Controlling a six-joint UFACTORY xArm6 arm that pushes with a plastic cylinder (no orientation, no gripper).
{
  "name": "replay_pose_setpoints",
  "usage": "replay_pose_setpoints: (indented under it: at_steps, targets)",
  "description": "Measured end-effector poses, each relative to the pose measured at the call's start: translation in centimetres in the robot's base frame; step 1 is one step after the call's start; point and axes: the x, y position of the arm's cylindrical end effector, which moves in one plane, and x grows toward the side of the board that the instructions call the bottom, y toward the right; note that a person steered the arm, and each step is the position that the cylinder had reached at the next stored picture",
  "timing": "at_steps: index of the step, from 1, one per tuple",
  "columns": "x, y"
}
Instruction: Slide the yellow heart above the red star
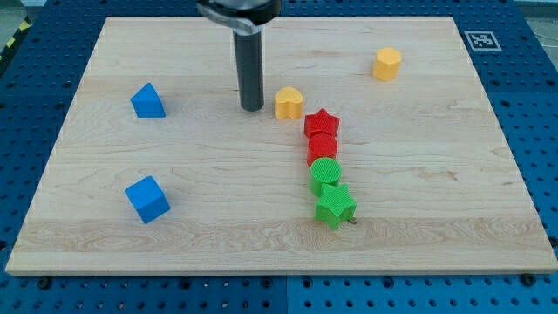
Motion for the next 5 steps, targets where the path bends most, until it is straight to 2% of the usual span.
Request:
replay_pose_setpoints:
  at_steps: [3, 4, 5]
  targets:
    - [0.3, 6.0]
    - [-0.5, 7.1]
    - [-3.7, 7.1]
